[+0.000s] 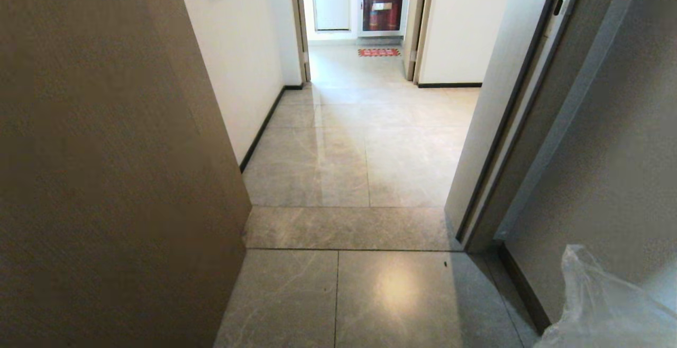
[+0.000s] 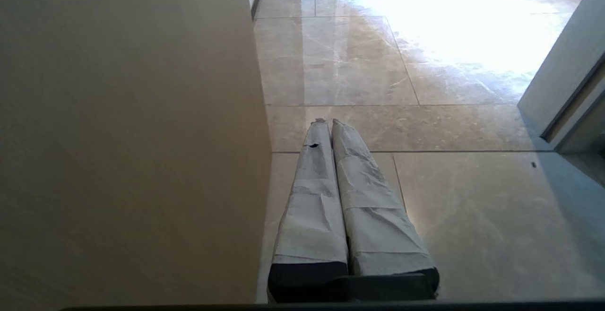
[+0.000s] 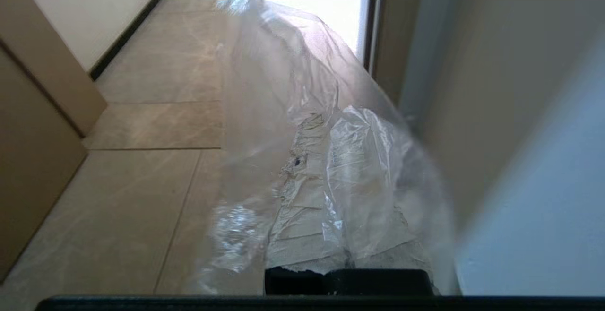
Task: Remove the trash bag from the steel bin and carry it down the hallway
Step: Put the trash bag at the door
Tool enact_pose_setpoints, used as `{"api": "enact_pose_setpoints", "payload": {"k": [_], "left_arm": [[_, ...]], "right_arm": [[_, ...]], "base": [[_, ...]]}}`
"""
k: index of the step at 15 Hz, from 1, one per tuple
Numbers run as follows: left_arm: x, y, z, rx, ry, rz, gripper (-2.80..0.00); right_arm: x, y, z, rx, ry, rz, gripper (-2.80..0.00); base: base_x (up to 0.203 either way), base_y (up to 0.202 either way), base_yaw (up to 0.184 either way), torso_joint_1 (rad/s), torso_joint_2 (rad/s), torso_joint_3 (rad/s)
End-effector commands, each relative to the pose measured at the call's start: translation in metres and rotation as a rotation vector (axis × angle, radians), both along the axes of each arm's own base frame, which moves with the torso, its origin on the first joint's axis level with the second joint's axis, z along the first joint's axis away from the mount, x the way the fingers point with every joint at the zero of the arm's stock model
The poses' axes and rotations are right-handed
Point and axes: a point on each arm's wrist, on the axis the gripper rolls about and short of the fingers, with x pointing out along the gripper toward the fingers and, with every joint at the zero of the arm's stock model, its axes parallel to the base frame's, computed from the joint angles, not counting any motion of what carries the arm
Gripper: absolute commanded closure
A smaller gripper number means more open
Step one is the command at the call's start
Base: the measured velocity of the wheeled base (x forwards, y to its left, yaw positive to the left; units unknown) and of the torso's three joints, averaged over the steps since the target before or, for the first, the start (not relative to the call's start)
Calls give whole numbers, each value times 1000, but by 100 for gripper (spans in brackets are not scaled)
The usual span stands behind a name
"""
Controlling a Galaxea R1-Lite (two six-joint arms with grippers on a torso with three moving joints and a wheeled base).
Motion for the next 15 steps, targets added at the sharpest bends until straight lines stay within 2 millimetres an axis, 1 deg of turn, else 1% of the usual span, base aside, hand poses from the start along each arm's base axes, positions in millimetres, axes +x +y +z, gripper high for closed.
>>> {"api": "enact_pose_setpoints", "payload": {"k": [1, 9, 11, 15], "left_arm": [[0, 0, 0, 0, 0, 0, 0], [0, 0, 0, 0, 0, 0, 0], [0, 0, 0, 0, 0, 0, 0], [0, 0, 0, -1, 0, 0, 0]], "right_arm": [[0, 0, 0, 0, 3, 0, 0], [0, 0, 0, 0, 3, 0, 0], [0, 0, 0, 0, 3, 1, 0], [0, 0, 0, 0, 3, 1, 0]], "base": [[0, 0, 0, 0, 0, 0], [0, 0, 0, 0, 0, 0], [122, 0, -1, 0, 0, 5], [194, 0, 1, 1, 0, 2]]}}
